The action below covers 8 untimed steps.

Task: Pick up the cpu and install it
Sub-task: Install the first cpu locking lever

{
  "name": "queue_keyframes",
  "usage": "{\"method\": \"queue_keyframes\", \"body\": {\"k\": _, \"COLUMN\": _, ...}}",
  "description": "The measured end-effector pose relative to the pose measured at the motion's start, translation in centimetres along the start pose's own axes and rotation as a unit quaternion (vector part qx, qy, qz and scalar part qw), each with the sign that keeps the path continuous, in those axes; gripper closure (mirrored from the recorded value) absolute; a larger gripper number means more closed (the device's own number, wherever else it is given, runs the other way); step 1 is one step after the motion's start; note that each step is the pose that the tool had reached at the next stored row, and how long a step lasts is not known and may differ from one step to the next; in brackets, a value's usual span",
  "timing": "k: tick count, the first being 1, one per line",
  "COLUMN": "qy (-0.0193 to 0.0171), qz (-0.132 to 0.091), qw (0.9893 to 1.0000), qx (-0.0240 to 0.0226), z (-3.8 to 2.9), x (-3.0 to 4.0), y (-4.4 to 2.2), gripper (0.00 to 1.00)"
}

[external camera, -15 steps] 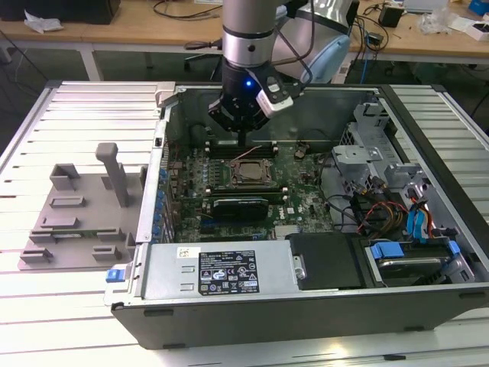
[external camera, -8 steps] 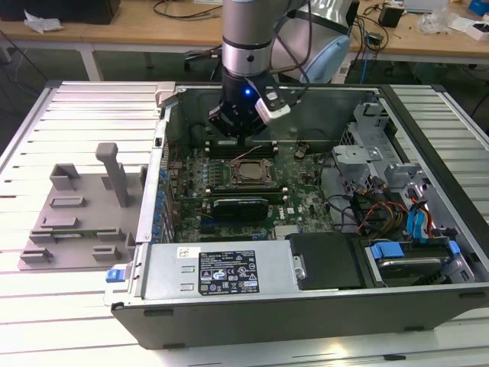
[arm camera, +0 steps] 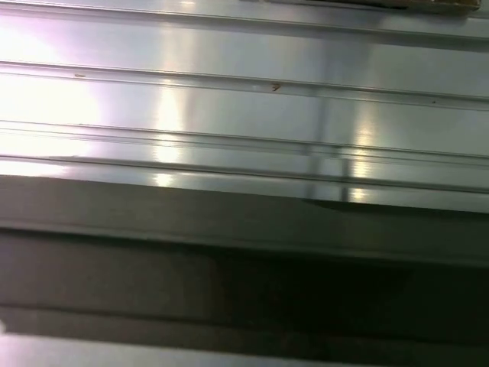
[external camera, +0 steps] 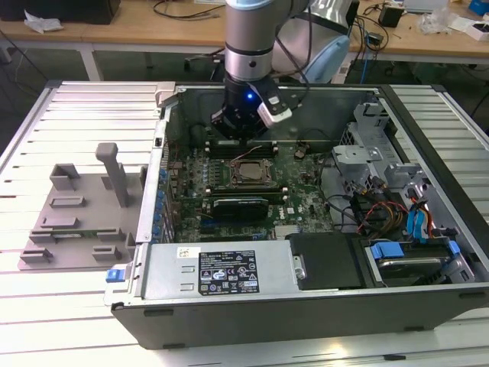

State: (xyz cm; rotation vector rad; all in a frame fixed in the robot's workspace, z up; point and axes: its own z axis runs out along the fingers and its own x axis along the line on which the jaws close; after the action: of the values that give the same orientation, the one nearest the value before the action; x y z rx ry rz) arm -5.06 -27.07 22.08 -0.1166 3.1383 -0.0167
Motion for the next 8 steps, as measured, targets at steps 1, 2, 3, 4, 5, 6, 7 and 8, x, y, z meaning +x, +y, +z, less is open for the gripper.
{"method": "queue_keyframes", "body": {"k": 1, "qy": 0.0001, "qz": 0.000, "qw": 1.0000, "qx": 0.0000, "z": 0.03, "x": -0.16, "y": -0.01, "gripper": 0.89}}
{"method": "queue_keyframes", "body": {"k": 2, "qy": 0.0002, "qz": 0.000, "qw": 1.0000, "qx": 0.0000, "z": 0.06, "x": -0.32, "y": -0.02, "gripper": 0.89}}
{"method": "queue_keyframes", "body": {"k": 3, "qy": 0.0003, "qz": 0.000, "qw": 1.0000, "qx": 0.0000, "z": 0.10, "x": -0.48, "y": -0.03, "gripper": 0.89}}
{"method": "queue_keyframes", "body": {"k": 4, "qy": 0.0005, "qz": 0.000, "qw": 1.0000, "qx": 0.0000, "z": 0.15, "x": -0.62, "y": -0.05, "gripper": 0.89}}
{"method": "queue_keyframes", "body": {"k": 5, "qy": 0.0009, "qz": 0.000, "qw": 1.0000, "qx": 0.0000, "z": 0.28, "x": -0.90, "y": -0.07, "gripper": 0.89}}
{"method": "queue_keyframes", "body": {"k": 6, "qy": 0.0013, "qz": -0.001, "qw": 1.0000, "qx": 0.0000, "z": 0.41, "x": -1.09, "y": -0.08, "gripper": 0.89}}
{"method": "queue_keyframes", "body": {"k": 7, "qy": 0.0016, "qz": -0.001, "qw": 1.0000, "qx": 0.0000, "z": 0.50, "x": -1.22, "y": -0.09, "gripper": 0.89}}
{"method": "queue_keyframes", "body": {"k": 8, "qy": 0.0021, "qz": -0.001, "qw": 1.0000, "qx": -0.0001, "z": 0.69, "x": -1.44, "y": -0.10, "gripper": 0.89}}
